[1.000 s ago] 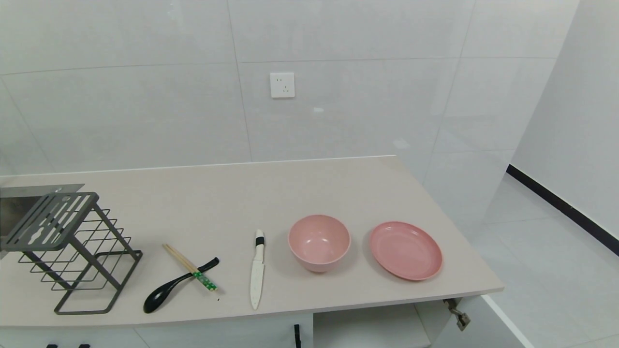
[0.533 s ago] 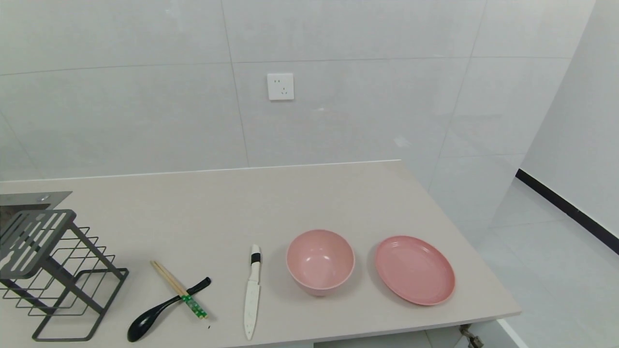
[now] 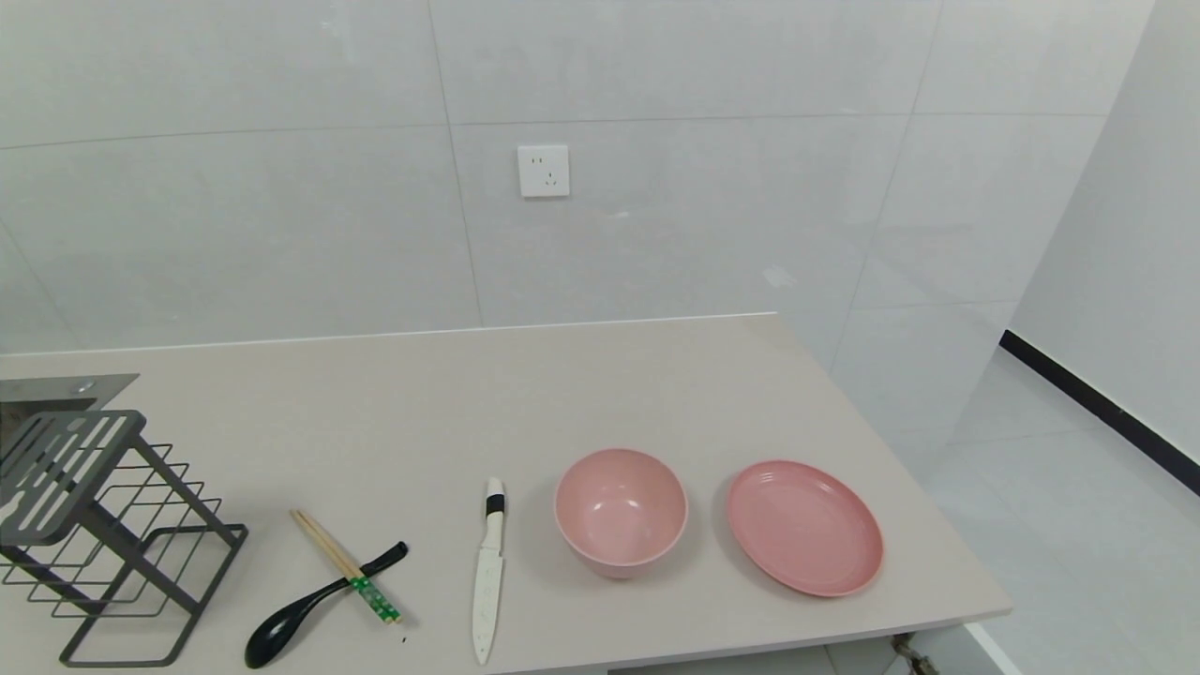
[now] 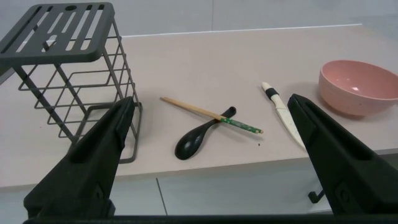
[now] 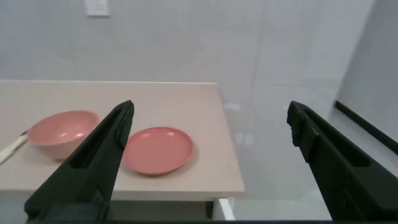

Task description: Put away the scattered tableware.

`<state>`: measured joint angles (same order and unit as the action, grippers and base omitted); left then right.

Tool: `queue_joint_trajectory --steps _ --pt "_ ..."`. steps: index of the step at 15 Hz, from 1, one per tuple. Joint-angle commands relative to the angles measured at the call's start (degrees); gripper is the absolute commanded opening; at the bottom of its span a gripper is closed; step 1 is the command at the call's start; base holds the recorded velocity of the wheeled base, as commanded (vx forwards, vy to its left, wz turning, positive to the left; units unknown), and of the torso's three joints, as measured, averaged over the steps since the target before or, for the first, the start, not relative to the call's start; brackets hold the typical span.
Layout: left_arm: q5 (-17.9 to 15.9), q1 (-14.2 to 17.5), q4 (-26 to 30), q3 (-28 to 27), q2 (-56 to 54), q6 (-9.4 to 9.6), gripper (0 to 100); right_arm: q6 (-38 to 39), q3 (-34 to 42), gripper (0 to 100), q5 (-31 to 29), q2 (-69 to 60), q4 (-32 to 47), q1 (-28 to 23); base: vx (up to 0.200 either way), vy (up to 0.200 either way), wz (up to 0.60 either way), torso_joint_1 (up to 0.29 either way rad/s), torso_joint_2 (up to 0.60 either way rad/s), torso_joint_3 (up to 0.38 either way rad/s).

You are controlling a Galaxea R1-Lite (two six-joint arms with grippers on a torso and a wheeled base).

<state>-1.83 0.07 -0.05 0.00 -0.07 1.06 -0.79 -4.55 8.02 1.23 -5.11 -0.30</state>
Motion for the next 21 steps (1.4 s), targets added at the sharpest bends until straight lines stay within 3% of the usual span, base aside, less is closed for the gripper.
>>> queue_joint_trajectory --steps 1,5,8,10,12,18,21 --pt "0.0 0.0 0.0 0.0 0.1 -0.01 100 0.1 -2.7 100 6.4 4.7 5.5 0.0 0.000 0.000 0.00 0.000 0.00 0.000" --pt "0.1 0.0 0.0 0.0 0.1 -0.01 100 -0.1 -11.8 100 16.2 31.3 6.0 0.7 0.000 0.000 0.00 0.000 0.00 0.000" --pt "0.1 0.0 0.0 0.0 0.1 -0.09 100 -2.6 -12.5 100 15.8 49.9 -0.3 7.5 0.000 0.000 0.00 0.000 0.00 0.000" --pt "0.1 0.0 0.0 0.0 0.1 -0.09 100 -6.6 -12.9 100 14.7 55.5 -1.3 10.9 0.000 0.000 0.00 0.000 0.00 0.000" --pt "0.1 0.0 0.0 0.0 0.1 -0.01 100 -8.8 -13.3 100 10.3 61.5 -1.5 14.9 0.000 0.000 0.00 0.000 0.00 0.000" --pt "0.1 0.0 0.0 0.0 0.1 0.17 100 -8.4 -20.2 100 9.3 77.4 -1.9 12.2 0.000 0.000 0.00 0.000 0.00 0.000" --pt "0.1 0.0 0.0 0.0 0.1 0.26 100 -8.4 -19.8 100 9.3 85.1 -9.2 9.9 0.000 0.000 0.00 0.000 0.00 0.000"
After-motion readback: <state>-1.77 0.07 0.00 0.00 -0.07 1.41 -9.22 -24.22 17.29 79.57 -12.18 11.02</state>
